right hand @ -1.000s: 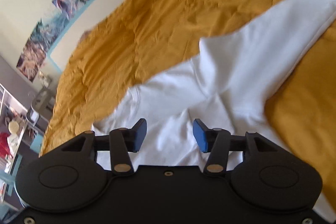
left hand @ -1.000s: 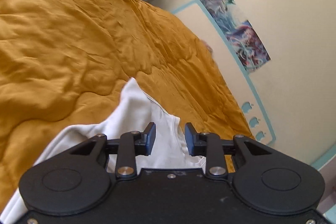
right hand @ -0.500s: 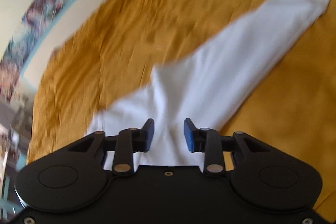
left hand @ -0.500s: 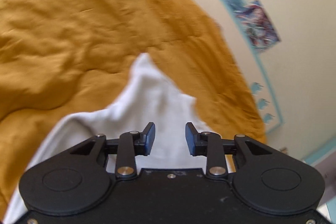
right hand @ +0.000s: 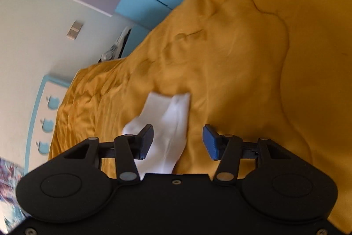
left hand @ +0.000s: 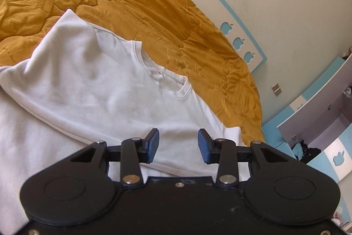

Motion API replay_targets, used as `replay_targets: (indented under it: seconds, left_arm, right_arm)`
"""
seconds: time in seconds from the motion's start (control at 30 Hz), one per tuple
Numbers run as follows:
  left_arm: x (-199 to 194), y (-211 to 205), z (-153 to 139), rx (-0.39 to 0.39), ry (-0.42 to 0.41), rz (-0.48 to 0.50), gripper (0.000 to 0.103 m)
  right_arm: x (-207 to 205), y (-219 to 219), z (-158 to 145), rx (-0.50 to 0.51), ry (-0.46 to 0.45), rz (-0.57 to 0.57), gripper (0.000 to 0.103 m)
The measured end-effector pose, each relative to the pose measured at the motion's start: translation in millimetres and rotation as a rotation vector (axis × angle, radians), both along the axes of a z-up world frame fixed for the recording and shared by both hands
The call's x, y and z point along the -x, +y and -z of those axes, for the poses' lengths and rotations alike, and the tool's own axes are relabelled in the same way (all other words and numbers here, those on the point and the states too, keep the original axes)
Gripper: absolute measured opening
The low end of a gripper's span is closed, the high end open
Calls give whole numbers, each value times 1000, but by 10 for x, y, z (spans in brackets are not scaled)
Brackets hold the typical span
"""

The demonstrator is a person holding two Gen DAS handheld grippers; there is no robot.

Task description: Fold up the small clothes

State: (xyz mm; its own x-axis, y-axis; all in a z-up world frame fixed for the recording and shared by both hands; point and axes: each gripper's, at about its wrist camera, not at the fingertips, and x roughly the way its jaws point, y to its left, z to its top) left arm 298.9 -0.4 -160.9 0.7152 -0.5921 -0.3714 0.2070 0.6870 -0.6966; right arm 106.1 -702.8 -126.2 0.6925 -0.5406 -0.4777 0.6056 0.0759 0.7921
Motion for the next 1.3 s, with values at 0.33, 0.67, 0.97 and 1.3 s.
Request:
replay_targets:
  seconds: [0.33, 0.67, 0.97, 1.3]
  left_arm:
    - [-53, -155, 113, -47, 44, 33, 39]
    - [-21, 143, -123, -18, 0, -65, 40]
    - [62, 783, -309, 100, 24, -244, 40]
    - [138, 1541, -319, 219, 48, -414, 40]
  right_arm:
    - [-326, -364, 150, 13, -23, -57, 10]
    - [-330, 296, -816, 210, -89, -191, 10]
    - [-1108, 2137, -1827, 322, -294, -643, 10]
    - [-2197, 4885, -982, 132, -278, -1168, 11]
